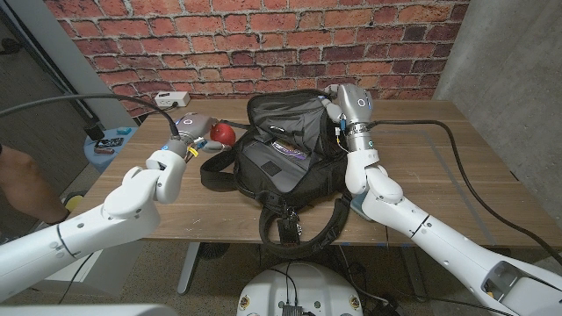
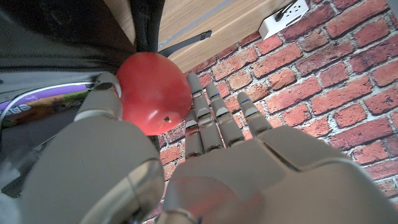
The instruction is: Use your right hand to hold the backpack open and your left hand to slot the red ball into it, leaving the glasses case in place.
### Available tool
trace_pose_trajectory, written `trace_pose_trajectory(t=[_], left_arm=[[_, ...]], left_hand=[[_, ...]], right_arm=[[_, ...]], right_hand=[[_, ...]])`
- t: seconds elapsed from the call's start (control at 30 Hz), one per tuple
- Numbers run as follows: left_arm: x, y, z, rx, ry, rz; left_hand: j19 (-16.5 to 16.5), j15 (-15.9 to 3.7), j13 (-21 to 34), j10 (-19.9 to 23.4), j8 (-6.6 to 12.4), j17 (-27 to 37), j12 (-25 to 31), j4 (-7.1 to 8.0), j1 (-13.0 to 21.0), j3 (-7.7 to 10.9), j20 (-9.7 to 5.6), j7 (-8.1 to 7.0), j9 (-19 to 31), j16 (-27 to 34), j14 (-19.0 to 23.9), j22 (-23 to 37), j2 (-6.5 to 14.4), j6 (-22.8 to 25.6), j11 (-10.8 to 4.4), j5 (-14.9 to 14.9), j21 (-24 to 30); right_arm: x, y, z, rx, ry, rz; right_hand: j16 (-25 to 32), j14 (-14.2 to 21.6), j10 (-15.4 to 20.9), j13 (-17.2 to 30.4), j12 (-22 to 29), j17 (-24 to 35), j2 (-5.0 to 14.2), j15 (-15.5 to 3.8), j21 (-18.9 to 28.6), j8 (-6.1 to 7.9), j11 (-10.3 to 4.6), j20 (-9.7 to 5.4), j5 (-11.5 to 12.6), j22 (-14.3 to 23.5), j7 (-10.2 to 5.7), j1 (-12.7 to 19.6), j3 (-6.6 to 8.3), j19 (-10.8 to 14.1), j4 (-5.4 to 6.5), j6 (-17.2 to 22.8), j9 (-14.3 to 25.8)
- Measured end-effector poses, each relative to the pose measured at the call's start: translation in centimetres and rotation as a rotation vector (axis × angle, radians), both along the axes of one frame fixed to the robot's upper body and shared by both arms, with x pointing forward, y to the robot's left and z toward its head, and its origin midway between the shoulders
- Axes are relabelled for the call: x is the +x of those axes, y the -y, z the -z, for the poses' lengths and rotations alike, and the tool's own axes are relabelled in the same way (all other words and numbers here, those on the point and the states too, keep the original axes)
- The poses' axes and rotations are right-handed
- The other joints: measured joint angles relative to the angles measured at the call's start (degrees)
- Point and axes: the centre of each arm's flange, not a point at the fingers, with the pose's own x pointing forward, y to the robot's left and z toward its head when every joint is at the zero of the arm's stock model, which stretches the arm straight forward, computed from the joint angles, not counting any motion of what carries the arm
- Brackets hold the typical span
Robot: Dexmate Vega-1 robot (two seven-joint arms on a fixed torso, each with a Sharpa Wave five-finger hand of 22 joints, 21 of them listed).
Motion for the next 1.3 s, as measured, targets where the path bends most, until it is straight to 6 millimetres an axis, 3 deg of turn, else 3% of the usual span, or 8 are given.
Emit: trace_pose_trajectory(t=[1.13,1.23,1.3], left_arm=[[1.6,4.7,-0.7,-0.029,-0.05,0.192],[1.7,5.0,-0.7,-0.03,-0.055,0.204],[1.7,5.2,-0.7,-0.03,-0.059,0.215]], left_hand=[[0.0,0.21,1.1,0.9,-0.09,0.0,0.0,-0.1,-0.5,-0.56,-0.01,0.0,0.3,0.0,-0.2,0.0,0.5,0.8,0.1,0.2,0.0],[2.3,0.05,1.6,0.9,-0.1,0.4,-0.4,-0.07,-0.5,-0.86,-1.62,0.0,0.3,0.0,-0.1,0.1,0.5,0.9,0.1,0.2,0.7],[5.0,-1.09,1.8,0.9,-0.46,1.0,-0.4,0.06,-0.5,-1.0,-2.92,0.0,0.3,0.8,1.1,0.4,0.5,0.9,0.1,0.2,1.9]], right_arm=[[0.3,-0.1,-0.2,0.027,0.001,0.007],[0.3,-0.2,-0.2,0.03,0.0,0.007],[0.3,-0.2,-0.1,0.032,0.0,0.008]], right_hand=[[0.0,-0.5,0.0,0.3,0.0,0.3,0.0,0.11,0.0,-0.22,0.02,-0.01,0.4,0.0,-0.23,0.0,-0.56,0.0,0.25,-0.2,0.3],[0.0,-0.5,0.0,0.3,0.0,0.3,0.0,0.11,0.0,-0.3,0.02,-0.01,0.4,0.0,-0.27,0.0,-0.56,0.0,0.25,-0.1,0.3],[-0.4,-0.5,0.0,0.3,0.0,0.3,0.0,0.11,0.0,-0.32,0.02,-0.01,0.4,0.0,-0.28,0.0,-0.55,0.0,0.25,-0.1,0.3]])
